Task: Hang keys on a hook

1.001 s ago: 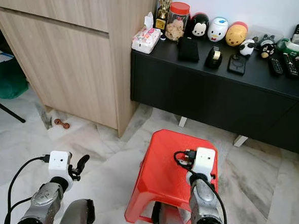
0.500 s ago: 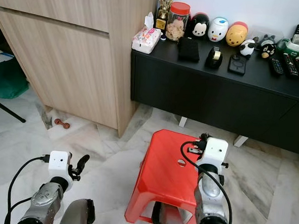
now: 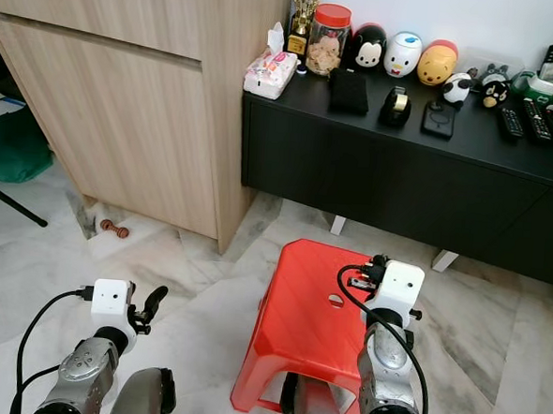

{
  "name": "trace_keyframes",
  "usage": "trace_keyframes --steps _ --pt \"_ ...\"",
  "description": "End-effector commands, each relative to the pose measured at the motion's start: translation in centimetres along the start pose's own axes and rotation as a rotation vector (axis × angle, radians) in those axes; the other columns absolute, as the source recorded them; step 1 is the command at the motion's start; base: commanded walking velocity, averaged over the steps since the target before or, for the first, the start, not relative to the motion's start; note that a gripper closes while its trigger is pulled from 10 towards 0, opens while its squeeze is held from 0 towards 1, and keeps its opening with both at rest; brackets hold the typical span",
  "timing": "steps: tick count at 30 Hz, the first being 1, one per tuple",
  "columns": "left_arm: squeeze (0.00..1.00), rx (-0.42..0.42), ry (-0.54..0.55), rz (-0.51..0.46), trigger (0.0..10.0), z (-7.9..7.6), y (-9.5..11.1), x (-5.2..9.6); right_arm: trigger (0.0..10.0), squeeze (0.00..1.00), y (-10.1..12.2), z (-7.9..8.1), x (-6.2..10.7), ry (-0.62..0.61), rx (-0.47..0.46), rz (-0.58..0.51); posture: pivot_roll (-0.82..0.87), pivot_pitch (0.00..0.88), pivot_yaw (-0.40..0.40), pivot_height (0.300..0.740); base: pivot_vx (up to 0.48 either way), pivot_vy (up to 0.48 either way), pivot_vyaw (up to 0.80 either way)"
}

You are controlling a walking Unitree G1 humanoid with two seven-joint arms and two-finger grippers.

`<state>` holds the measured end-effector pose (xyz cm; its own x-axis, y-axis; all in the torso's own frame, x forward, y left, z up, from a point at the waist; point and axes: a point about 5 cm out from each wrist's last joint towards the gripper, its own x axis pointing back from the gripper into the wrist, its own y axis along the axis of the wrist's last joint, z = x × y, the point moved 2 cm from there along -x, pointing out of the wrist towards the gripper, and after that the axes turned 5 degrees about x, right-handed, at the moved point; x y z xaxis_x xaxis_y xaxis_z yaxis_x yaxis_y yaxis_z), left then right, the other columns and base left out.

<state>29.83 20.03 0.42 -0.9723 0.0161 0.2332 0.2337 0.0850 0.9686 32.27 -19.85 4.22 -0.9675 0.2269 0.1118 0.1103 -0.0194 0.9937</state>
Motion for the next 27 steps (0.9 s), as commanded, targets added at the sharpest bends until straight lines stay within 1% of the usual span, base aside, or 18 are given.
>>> trace_keyframes --steps 1,15,27 --pt "0.0 0.008 -0.004 0.008 10.0 -0.19 -0.41 0.21 10.0 0.0 0.47 -0.31 -0.2 -0.014 -0.008 -0.01 0.09 0.094 -0.09 0.585 0.0 0.0 0.0" --pt "0.0 0.013 -0.006 0.003 10.0 -0.24 -0.33 0.16 10.0 0.0 0.36 -0.03 -0.37 0.001 -0.011 0.013 0.09 0.087 -0.091 0.585 0.0 0.0 0.0" --pt "0.0 0.016 -0.011 -0.002 10.0 -0.29 -0.23 0.12 10.0 0.0 0.24 0.3 -0.52 0.014 -0.009 0.034 0.09 0.084 -0.091 0.585 -0.273 0.0 0.0"
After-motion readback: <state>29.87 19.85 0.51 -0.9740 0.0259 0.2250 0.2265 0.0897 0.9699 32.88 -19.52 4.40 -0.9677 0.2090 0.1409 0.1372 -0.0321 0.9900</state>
